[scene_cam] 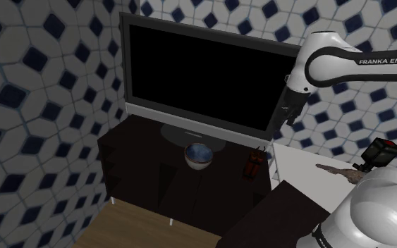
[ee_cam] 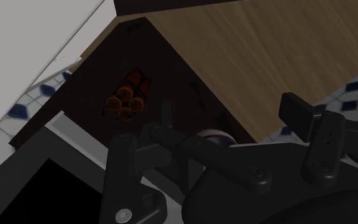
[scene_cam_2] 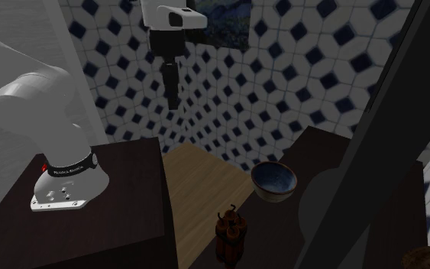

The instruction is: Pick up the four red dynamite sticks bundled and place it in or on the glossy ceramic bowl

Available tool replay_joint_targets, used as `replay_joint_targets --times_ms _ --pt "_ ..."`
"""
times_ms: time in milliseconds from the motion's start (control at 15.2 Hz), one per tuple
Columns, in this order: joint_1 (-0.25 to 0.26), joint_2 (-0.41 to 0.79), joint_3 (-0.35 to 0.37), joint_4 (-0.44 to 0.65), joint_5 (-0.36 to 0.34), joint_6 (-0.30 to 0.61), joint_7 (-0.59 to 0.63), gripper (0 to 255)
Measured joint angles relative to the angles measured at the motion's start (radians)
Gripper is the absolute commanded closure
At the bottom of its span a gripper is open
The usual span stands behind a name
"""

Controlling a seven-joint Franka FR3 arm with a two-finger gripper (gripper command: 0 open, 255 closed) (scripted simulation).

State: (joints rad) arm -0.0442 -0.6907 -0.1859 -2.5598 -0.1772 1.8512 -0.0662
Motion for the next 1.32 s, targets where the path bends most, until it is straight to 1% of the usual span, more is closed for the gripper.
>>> replay_joint_targets --times_ms 396,726,924,1056,1188,1320 --pt "-0.027 0.146 -0.099 -0.060 -0.039 0.228 -0.068 0" --pt "-0.036 0.312 -0.186 -0.073 -0.042 0.425 -0.140 0" --pt "-0.026 0.429 -0.234 -0.056 -0.010 0.532 -0.195 0" --pt "-0.018 0.512 -0.264 -0.041 0.028 0.602 -0.242 0" --pt "-0.012 0.595 -0.291 -0.021 0.083 0.665 -0.303 0" --pt "-0.009 0.698 -0.308 0.015 0.169 0.726 -0.387 0"
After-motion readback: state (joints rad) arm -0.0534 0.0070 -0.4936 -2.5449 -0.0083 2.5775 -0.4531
